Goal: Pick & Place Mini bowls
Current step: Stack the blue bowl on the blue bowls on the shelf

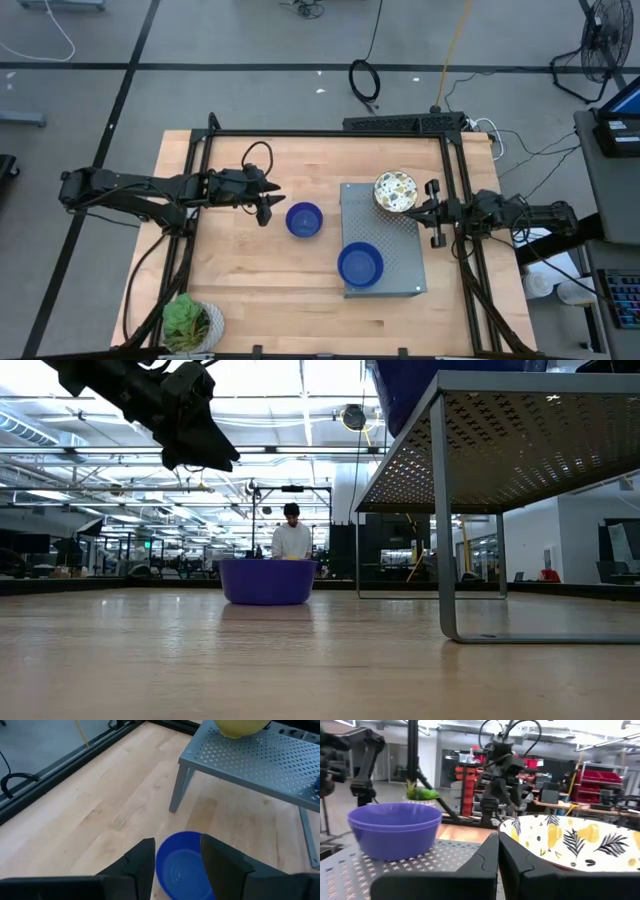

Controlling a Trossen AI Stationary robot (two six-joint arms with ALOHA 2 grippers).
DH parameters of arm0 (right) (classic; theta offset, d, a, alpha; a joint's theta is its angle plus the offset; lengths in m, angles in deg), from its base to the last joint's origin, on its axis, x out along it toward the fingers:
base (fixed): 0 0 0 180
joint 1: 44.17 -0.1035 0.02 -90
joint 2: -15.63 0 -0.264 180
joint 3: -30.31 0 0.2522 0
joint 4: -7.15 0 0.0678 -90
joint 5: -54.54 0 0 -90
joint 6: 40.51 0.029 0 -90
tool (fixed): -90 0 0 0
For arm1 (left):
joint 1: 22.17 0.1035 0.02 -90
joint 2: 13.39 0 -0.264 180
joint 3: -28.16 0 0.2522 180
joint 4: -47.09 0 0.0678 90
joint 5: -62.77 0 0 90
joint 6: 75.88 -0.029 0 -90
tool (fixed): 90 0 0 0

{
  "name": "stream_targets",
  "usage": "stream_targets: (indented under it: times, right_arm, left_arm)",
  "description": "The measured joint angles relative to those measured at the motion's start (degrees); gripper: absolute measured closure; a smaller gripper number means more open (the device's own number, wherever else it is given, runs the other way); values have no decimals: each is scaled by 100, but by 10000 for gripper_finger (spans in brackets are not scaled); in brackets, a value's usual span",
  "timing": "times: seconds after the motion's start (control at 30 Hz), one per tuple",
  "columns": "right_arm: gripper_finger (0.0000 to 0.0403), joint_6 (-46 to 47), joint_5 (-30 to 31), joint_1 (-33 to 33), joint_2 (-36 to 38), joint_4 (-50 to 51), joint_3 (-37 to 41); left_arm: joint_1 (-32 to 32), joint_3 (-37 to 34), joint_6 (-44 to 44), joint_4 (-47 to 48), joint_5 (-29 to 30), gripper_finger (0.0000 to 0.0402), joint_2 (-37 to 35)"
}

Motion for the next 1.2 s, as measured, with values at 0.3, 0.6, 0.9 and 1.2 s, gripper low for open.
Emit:
stream_targets:
  times: [0.3, 0.6, 0.9, 1.2]
  right_arm:
    - [403, 461, 14, 0, -3, 36, 56]
    - [403, 624, 5, 0, -3, 36, 67]
    - [403, 608, 1, 0, -5, 38, 72]
    - [403, 609, 1, 0, -5, 38, 76]
  left_arm:
    - [0, 0, 499, 29, 4, 243, 0]
    - [165, 96, 1933, 300, -307, 243, 474]
    - [617, 1492, 2208, 2211, -1016, 232, 2318]
    - [752, 2181, 1926, 2662, -1615, 146, 3553]
